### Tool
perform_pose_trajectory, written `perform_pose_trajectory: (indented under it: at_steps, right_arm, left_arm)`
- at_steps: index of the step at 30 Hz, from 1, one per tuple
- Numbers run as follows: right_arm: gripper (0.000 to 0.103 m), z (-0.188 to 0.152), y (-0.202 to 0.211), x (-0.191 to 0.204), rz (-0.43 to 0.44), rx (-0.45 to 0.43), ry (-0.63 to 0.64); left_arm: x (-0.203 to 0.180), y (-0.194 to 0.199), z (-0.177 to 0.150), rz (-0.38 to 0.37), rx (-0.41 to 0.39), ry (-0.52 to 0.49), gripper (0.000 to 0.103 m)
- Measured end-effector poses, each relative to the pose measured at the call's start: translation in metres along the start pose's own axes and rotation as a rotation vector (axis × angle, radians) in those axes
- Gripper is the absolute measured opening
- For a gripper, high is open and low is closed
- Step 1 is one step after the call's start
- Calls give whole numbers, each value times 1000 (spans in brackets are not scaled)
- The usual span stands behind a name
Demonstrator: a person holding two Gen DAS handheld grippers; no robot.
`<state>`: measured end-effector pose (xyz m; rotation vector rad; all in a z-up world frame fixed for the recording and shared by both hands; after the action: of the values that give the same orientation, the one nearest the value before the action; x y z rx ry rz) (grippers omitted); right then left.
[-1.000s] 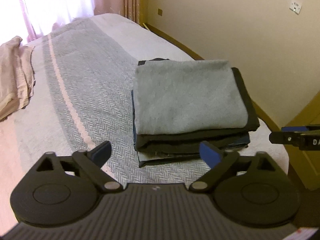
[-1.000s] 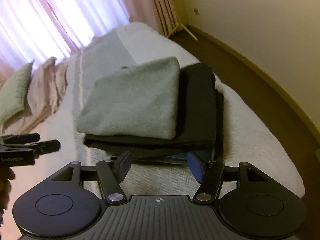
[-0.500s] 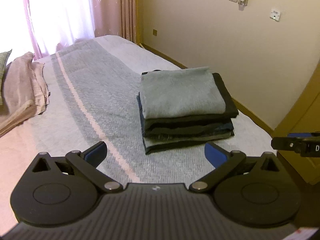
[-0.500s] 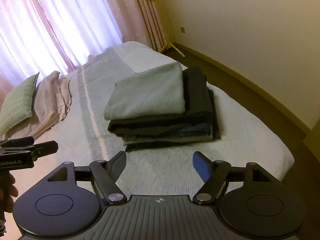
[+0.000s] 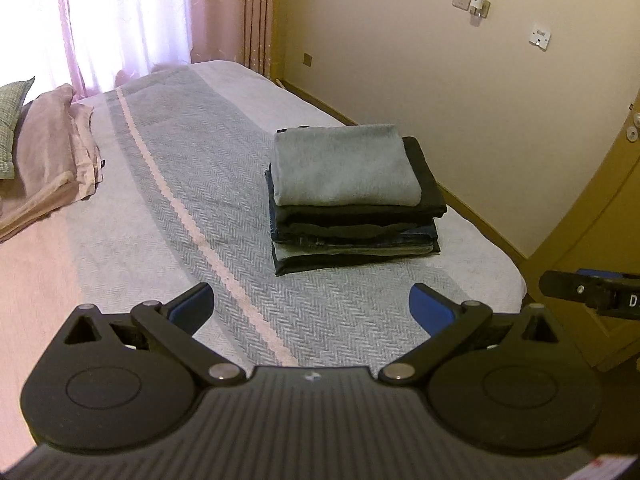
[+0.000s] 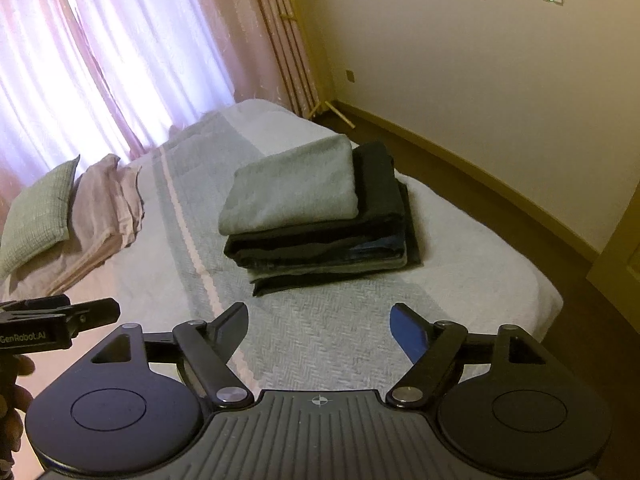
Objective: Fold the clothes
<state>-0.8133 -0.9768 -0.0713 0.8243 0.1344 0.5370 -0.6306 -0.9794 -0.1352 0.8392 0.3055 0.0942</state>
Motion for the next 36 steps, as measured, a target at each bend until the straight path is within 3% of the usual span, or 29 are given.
perform_pose_trajectory:
  at_steps: [10,17,36]
  right_arm:
    - [76,13,7,-14,38,2,96]
    - [76,12,6,-29,49,8,92]
    - [76,2,15,-31,26,23,101]
  left_arm:
    - [-30,1,0,30,-13,33,102]
    - [-47,-1,-8,53,-11,34,102]
    - [-51,2,-24,82,1,10,102]
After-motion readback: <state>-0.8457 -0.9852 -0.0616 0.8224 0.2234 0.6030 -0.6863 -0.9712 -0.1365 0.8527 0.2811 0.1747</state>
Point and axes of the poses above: each gripper's, at about its wrist camera, not at the fingertips, and y roughly against the way its jaws point, x to its left, z to its top, the point moved 10 cm from there along -y, roughly the way its jaws point, and after that the axes turned 12 degrees about y, right-handed, at the moved point
